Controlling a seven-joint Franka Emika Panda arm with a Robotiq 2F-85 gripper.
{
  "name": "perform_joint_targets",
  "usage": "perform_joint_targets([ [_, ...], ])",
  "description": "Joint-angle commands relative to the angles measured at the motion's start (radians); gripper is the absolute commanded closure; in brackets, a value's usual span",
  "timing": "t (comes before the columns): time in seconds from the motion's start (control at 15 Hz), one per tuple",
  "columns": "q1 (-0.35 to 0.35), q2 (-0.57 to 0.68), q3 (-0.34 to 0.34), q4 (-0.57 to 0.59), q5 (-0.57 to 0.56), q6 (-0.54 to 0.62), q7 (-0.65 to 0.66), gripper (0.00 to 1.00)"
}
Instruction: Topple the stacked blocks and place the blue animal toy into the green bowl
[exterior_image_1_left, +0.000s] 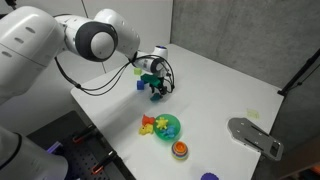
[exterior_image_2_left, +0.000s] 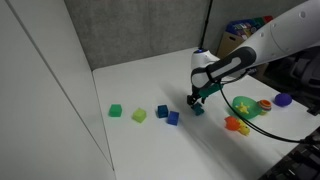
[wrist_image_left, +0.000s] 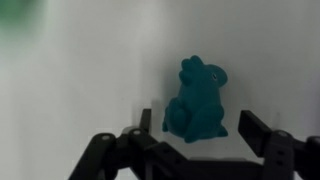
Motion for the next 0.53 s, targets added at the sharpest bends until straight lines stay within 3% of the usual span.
perform_joint_targets([
  [0.0, -0.012, -0.055, 0.007, -0.071, 0.01, 0.027, 0.002, 0.44],
  [0.27, -0.017, -0.085, -0.001, -0.083, 0.004, 0.017, 0.0, 0.74],
  [0.47, -0.026, -0.144, -0.012, -0.117, -0.005, 0.008, -0.011, 0.84],
])
